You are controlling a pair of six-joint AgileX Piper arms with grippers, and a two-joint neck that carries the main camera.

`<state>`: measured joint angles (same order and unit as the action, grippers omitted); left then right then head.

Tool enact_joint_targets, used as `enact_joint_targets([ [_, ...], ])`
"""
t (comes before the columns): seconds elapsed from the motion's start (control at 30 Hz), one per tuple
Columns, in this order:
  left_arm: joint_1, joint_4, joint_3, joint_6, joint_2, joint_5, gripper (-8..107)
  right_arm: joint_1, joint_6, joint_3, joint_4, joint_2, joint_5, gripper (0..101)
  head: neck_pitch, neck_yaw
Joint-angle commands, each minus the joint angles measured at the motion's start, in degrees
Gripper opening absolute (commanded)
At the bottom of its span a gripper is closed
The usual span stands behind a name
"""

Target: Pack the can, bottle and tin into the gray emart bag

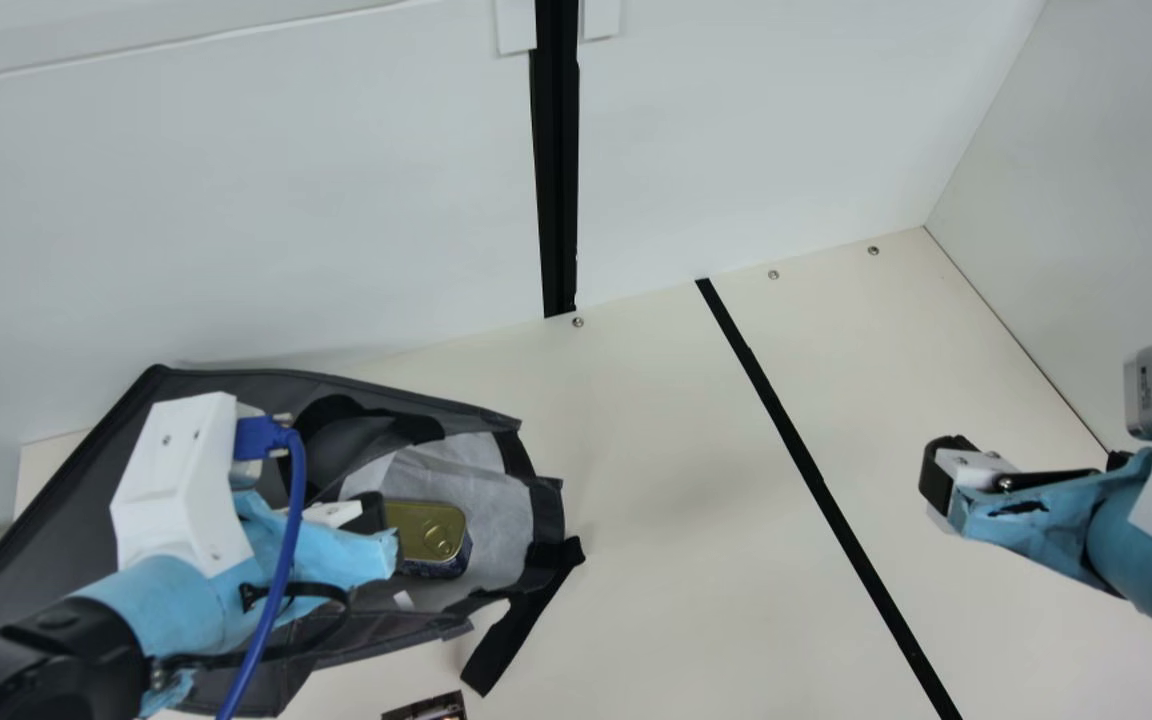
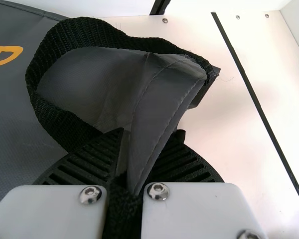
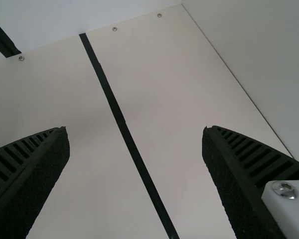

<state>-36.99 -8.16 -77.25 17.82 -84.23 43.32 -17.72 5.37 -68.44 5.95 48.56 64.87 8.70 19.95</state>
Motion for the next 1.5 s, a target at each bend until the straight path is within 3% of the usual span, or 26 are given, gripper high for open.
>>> enact_joint_targets([
  [0.0, 0.0, 0.0, 0.0, 0.0, 0.0, 0.0, 10, -0.1, -0.3, 0.1, -0.3, 0.3, -0.4, 91, 1.3, 0.0],
  [1.47, 0.0, 0.0, 0.0, 0.0, 0.0, 0.0, 10, 1.6, -4.6, 2.7, -3.2, 9.4, -9.0, 91, 1.3, 0.0],
])
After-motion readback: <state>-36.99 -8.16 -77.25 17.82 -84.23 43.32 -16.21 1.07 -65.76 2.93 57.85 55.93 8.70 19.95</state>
